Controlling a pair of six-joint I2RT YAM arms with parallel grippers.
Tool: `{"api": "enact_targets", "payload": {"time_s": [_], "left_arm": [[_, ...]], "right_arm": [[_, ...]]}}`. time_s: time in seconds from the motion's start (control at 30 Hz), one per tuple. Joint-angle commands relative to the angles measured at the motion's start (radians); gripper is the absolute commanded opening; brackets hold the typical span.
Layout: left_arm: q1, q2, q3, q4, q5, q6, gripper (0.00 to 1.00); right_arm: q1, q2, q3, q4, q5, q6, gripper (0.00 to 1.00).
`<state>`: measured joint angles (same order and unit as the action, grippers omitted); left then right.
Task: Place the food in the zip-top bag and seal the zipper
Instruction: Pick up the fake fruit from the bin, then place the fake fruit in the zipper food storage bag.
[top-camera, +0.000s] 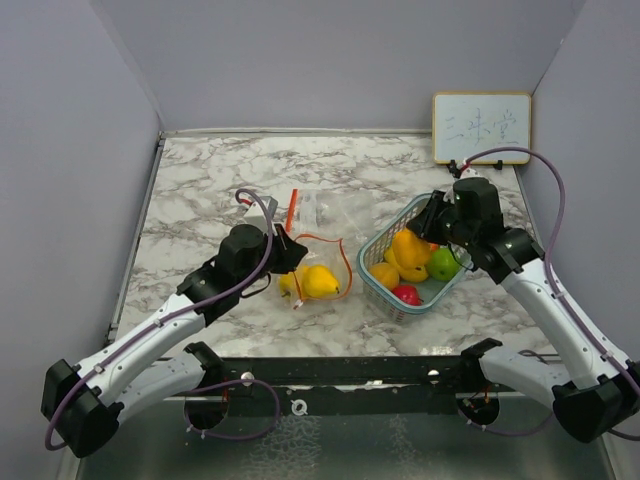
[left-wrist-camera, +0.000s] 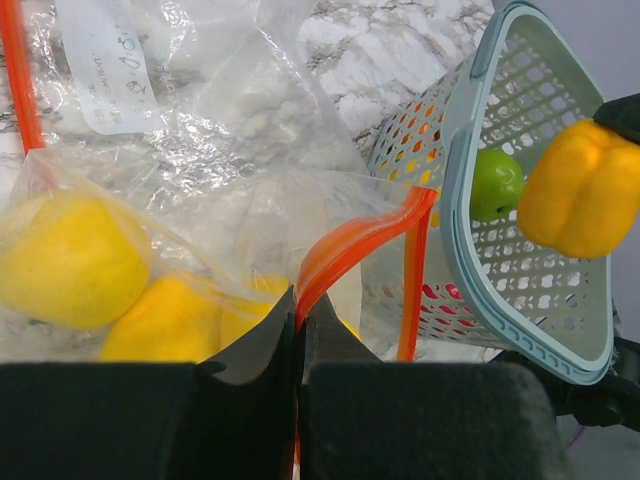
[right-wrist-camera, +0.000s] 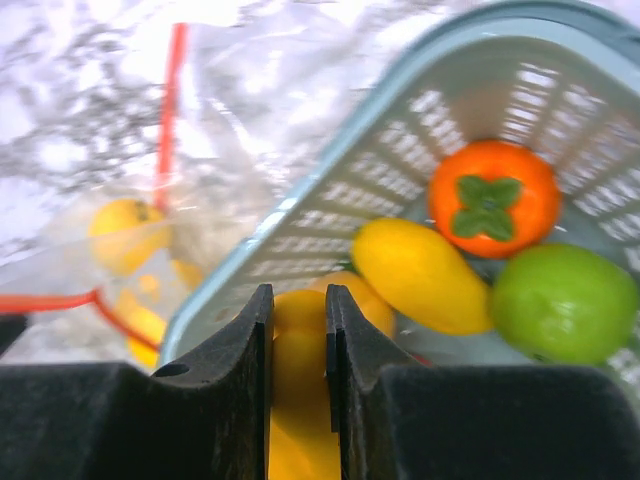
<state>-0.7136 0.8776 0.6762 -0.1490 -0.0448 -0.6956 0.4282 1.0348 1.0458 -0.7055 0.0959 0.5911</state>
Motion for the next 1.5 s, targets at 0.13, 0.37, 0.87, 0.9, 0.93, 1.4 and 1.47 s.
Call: {"api": "enact_targets", "payload": {"time_s": [0.13,0.37,0.87,0.9,0.93,1.4,1.47], "left_arm": [[0.006,0.012,0.029,0.038,0.025,-0.042,0.00],[0.007,0.006,0.071,0.046,0.057,-0.084,0.00],[0.007,-0.036,0.087,0.048,0.119,-0.171,0.00],[0.007,-0.037,0.086,0.049,0.122,-0.176,0.00],[0.007,-0.036,0.085,0.056,0.127,-0.180,0.00],[0.006,0.011,-0.012,0.114,0.139,-0.205,0.00],[0.007,0.009,-0.038,0.117,0.128,-0.204,0.00]], "right_arm": [[0.038,-0.034,-0.021,0.346,-0.446,0.079,0.02],[0.265,0.029,-0.031,0.547,-0.411,0.137,0.02],[0.460,0.179,-0.101,0.539,0.118,0.192,0.02],[0.470,0.183,-0.104,0.527,0.169,0.201,0.02],[0.474,0.185,-0.109,0.520,0.201,0.208,0.02],[0.537,0.093,-0.076,0.532,0.167,0.099,0.98],[0.537,0.042,-0.100,0.511,0.167,0.099,0.98]]}}
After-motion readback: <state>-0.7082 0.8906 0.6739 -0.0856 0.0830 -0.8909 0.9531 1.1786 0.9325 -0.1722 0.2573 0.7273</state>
